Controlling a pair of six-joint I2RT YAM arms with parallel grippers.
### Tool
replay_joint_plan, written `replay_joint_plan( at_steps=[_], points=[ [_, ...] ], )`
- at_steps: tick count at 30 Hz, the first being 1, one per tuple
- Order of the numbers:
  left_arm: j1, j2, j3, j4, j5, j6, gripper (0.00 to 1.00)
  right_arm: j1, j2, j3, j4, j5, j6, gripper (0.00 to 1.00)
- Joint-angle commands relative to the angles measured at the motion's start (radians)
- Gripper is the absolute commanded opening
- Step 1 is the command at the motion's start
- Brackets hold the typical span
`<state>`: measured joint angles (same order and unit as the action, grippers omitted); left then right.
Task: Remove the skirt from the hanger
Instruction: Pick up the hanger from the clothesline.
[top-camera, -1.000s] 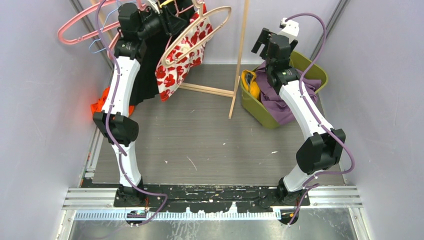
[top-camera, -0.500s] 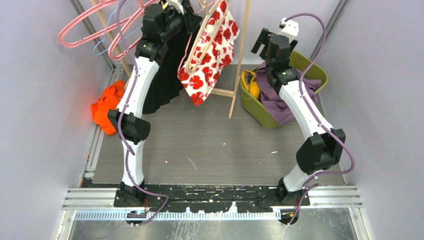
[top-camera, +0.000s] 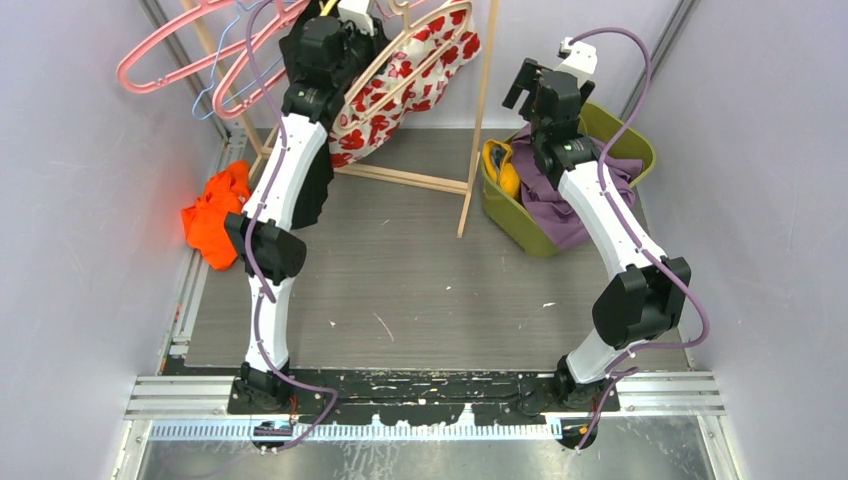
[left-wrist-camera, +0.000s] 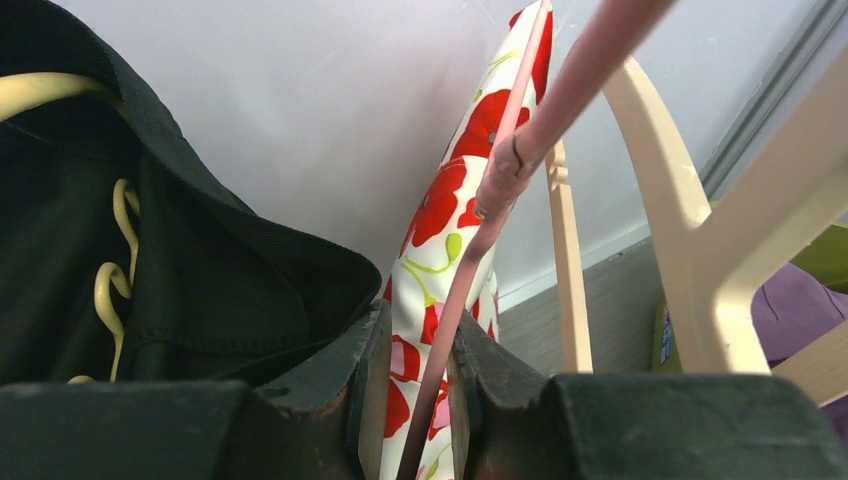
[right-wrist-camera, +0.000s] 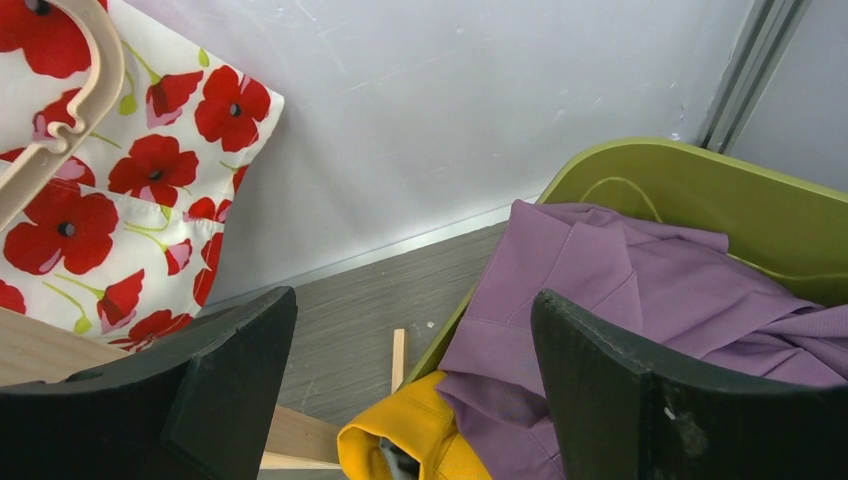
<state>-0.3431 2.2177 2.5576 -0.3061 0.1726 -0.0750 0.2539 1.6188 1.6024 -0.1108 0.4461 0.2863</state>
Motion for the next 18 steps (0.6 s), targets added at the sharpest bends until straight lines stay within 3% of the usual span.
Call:
replay_joint_plan(
  at_steps=[1,3,8,13,14,17,18],
  points=[
    [-0.002,-0.027,0.021,0.059,-0.01,0.015,0.28,-0.005,-0.042,-0.001,0.057,-0.001,-0.008,0.91],
    [-0.002,-0.036,0.017,0.062,0.009,0.015,0.3,-0.004,-0.04,0.001,0.059,-0.002,-0.007,0.91],
    [-0.002,-0.081,-0.003,0.072,0.042,0.018,0.45,-0.005,-0.036,0.002,0.056,-0.011,0.006,0.91],
    [0.003,-0.158,-0.07,0.106,0.061,0.024,0.47,-0.005,-0.032,0.001,0.055,-0.019,0.018,0.91],
    [0.003,-0.18,-0.097,0.116,0.061,0.024,0.44,-0.005,-0.031,0.001,0.054,-0.018,0.019,0.91],
    [0.009,-0.251,-0.216,0.195,0.046,0.023,0.02,-0.005,-0.034,-0.002,0.055,-0.019,0.02,0.91],
    [0.011,-0.275,-0.257,0.224,0.04,0.023,0.0,-0.005,-0.036,-0.003,0.055,-0.019,0.02,0.91]
  ],
)
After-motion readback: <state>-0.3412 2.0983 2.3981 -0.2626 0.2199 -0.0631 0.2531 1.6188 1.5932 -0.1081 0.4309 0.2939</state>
